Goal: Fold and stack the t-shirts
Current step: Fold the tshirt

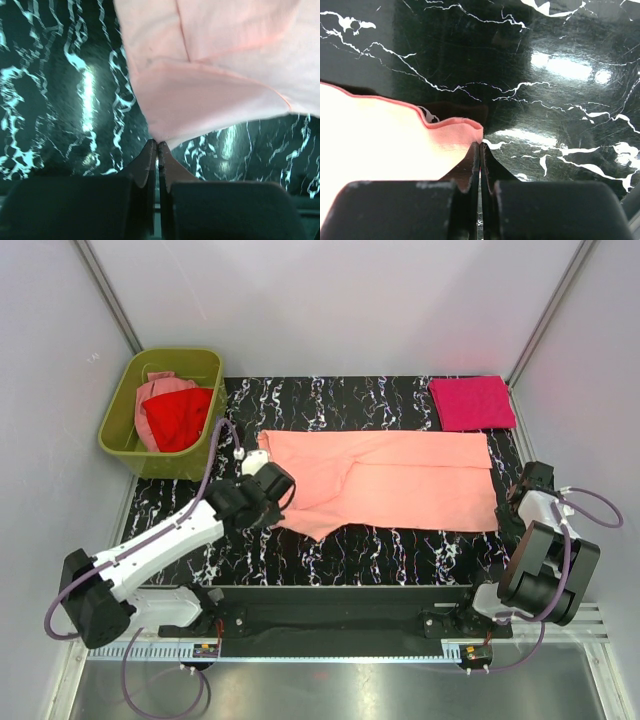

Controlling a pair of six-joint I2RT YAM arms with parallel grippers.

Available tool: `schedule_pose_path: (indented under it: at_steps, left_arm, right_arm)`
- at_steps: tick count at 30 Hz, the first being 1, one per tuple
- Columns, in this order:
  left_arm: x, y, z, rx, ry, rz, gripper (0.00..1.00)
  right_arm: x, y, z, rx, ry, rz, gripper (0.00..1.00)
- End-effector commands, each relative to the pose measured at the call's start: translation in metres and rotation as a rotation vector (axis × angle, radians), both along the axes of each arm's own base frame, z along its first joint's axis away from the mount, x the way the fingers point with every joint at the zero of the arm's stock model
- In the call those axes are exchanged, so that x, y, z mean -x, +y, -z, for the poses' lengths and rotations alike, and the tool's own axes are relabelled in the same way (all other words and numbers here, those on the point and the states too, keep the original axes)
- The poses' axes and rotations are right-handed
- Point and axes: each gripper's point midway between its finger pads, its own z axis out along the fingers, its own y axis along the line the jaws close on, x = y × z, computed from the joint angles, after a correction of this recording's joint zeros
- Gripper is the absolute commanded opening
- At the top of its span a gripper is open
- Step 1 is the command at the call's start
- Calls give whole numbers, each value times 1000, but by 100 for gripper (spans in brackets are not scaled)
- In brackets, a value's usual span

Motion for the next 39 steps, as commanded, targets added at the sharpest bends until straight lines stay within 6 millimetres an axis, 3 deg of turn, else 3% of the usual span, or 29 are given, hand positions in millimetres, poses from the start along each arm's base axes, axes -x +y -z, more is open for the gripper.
schedule_pose_path:
  at_steps: [1, 7, 13, 15, 18, 22, 27, 39]
  left_arm:
    - [-29, 0, -28, 22, -86, 16, 0]
    - [-52, 5, -33, 1, -89, 14, 0]
    - [-85, 11, -38, -20, -92, 7, 0]
    - [-96, 9, -33, -23, -65, 10, 0]
    - [-111, 3, -26, -11, -34, 15, 0]
    - [-134, 3, -28, -17, -32, 2, 0]
    - [-165, 7, -31, -33, -7, -18, 0]
    - [-207, 13, -4, -44, 65, -25, 0]
  right_arm:
    - [-15, -10, -20, 47, -53, -34, 0]
    - [-25, -13, -32, 56, -77, -61, 0]
    - [-56, -11, -50, 15, -157, -115, 0]
    - [-75, -7, -53, -10, -221, -155, 0]
    - [-91, -5, -52, -25, -263, -186, 0]
    - [-103, -9, -44, -40, -253, -199, 0]
    - [-127, -3, -47, -71, -290, -244, 0]
    - [-163, 6, -38, -88, -282, -295, 0]
